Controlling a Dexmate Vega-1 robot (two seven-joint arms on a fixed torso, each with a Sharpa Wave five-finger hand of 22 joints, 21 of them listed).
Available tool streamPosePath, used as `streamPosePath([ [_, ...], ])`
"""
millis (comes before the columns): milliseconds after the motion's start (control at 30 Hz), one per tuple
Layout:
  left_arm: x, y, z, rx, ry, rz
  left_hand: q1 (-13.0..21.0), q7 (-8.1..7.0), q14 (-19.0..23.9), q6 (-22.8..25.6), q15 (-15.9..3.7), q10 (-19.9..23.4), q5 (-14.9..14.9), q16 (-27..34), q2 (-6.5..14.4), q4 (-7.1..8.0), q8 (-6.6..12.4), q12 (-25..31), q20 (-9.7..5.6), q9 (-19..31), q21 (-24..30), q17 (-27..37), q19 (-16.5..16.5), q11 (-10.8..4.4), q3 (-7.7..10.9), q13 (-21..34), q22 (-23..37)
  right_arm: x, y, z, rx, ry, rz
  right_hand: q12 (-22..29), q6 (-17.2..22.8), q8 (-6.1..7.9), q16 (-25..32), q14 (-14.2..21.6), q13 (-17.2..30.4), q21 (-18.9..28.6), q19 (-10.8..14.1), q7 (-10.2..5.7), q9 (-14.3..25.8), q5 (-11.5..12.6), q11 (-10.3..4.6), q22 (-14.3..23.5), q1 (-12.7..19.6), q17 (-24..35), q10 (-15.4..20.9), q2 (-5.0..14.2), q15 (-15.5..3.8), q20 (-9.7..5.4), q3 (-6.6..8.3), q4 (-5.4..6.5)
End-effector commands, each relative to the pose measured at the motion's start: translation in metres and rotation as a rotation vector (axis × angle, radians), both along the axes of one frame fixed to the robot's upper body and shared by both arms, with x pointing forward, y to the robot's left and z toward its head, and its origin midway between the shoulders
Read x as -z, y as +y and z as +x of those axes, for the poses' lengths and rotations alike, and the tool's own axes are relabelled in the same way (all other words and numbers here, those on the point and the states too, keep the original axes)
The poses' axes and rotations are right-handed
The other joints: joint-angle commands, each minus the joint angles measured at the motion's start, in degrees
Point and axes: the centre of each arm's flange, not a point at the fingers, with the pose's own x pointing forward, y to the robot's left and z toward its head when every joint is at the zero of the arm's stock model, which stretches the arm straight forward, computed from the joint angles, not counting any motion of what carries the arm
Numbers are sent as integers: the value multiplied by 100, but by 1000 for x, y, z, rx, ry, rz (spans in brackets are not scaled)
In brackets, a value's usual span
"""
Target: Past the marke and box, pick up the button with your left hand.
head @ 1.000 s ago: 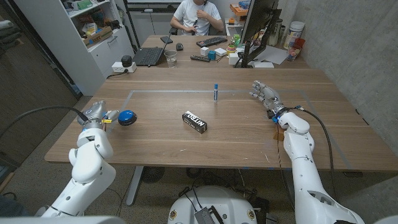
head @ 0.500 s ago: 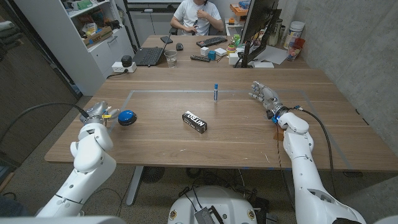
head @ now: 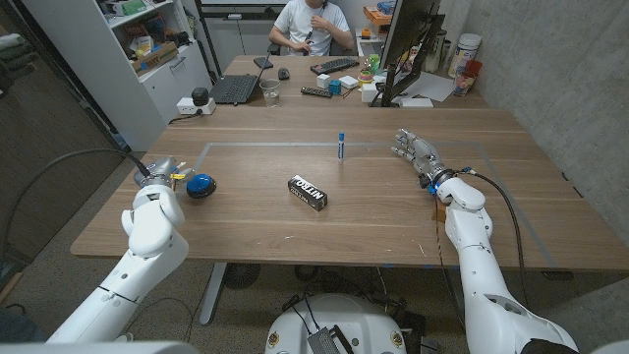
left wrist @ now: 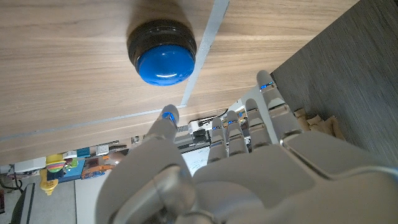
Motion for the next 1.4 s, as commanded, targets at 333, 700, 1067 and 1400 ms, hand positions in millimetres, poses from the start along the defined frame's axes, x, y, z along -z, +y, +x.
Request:
streamPosePath([
  [333, -16, -3, 26, -41, 66, 142, 90, -22, 4, 59, -61, 48, -13, -3, -47, -10, 24, 43, 4, 21, -71, 7, -93, -28, -23, 33, 0, -5, 8, 10, 3, -3, 3, 28, 45, 56, 54, 78, 13, -6, 22, -13, 22, 5, 7, 27, -37, -4, 63, -3, -8, 56, -14, 10],
  [700, -10, -11, 45, -18, 170, 223, 187, -89, -20, -67, -98, -28, -17, -27, -157, -69, -28, 17, 1, 20, -136, -5, -124, -88, -55, 49, -5, -18, 14, 9, 11, -9, -8, 25, 41, 51, 50, 67, 12, -7, 23, -28, 22, 3, 9, 27, -51, -11, 56, -10, -8, 117, -24, 10],
  [1067, -5, -16, 54, 12, 263, 252, 474, -115, -178, -425, -116, -296, -34, -91, -406, -120, -93, -75, -2, 17, -209, -12, -89, -109, -94, 77, -7, -24, 24, 10, 8, -7, -15, 24, 38, 49, 51, 68, 12, -4, 32, -33, 23, 3, -8, 27, -65, -16, 52, -10, -18, 205, -31, 11],
  [1400, -11, -22, 53, 44, 199, 257, 510, -118, -178, -431, -126, -304, -45, -85, -437, -94, -77, -72, -1, 17, -226, -9, -77, -111, -113, 86, -7, -23, 27, 10, 1, -8, -19, 22, 21, 41, 52, 64, 12, -6, 31, -44, 23, 2, -14, 28, -80, -21, 46, -11, -27, 302, -38, 13],
])
